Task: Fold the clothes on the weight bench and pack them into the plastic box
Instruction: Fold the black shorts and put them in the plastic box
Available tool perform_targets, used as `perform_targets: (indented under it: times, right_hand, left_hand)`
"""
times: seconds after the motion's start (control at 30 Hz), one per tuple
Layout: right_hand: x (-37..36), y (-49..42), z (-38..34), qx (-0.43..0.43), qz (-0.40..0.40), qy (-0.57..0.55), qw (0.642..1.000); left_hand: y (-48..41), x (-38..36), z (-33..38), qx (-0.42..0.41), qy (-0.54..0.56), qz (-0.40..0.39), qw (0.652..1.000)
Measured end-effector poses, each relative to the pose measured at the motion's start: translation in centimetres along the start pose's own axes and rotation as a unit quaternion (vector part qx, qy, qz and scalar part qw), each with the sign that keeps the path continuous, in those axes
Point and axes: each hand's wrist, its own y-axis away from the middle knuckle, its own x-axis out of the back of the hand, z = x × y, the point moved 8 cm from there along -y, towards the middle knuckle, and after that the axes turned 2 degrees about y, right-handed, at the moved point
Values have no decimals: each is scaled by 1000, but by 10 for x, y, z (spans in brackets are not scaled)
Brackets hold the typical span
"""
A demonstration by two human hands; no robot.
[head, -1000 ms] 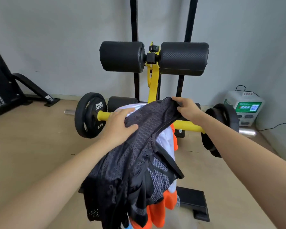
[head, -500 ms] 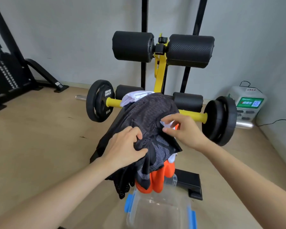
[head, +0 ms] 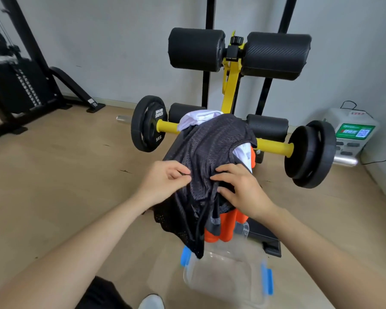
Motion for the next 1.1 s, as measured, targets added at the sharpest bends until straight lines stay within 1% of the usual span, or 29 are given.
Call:
perform_targets:
  times: [0.03,0.07,0.1,0.13,0.2,0.3,0.4,0.47,0.53,0.57,0.63,0.7,0.8,0.83,0.87,0.93,1.0,1.03,1.1]
  right_hand:
    - [1,1,-1,3,7,4,1000]
    - [3,1,-4,10,17,8,1000]
    - [5,1,-10,22,27,14,999]
    - [6,1,-16,36,32,21,999]
    - [3,1,-27,59,18,40,997]
    - [-8,1,-27,73,-9,49,996]
    - [-14,0,-19,58,-5,40,997]
    - [-14,-1,-16,43,4,29,999]
    - [-15,1,-15,37,8,31,999]
    - [-15,2,-16,37,10,35,999]
    - [-15,5,-17,37,19,39,998]
    - [-15,5,-17,35,27,45,998]
    - [-15,6,-18,37,30,60,997]
    - [-15,7,-19,36,33,67,997]
    - [-14,8,-21,34,36,75,996]
    - [-14,11,-25,26,39,93,995]
    - [-15,13,-27,19,38,111,993]
    - [-15,13,-28,16,36,118,992]
    - [-16,14,-28,8,35,128,991]
  left_hand:
    - [-2,18,-10,5,-41,52,998]
    - [-3,31,-18,11,-78,85,993]
    - [-4,38,-25,18,-111,95,989]
    - [-5,38,-33,22,-137,86,987]
    - [-6,35,-41,15,-177,72,982]
    - [-11,31,-37,-27,-193,94,976]
    - [-17,30,-33,-44,-215,92,971]
    - [-18,43,-35,-30,-221,130,966]
    - [-15,62,-45,6,-216,179,960]
    - [-14,69,-53,27,-207,189,960]
    - [-10,75,-71,65,-168,176,968]
    - [-5,70,-88,106,-100,138,980]
    - [3,44,-98,147,10,24,989]
    - [5,35,-101,149,20,-14,989]
    - [6,30,-104,147,13,-32,989]
    - [4,31,-107,144,-26,-14,989]
    - [2,38,-107,143,-31,8,989]
    - [2,41,-107,151,-25,3,988]
    - [8,44,-105,163,-18,-30,986]
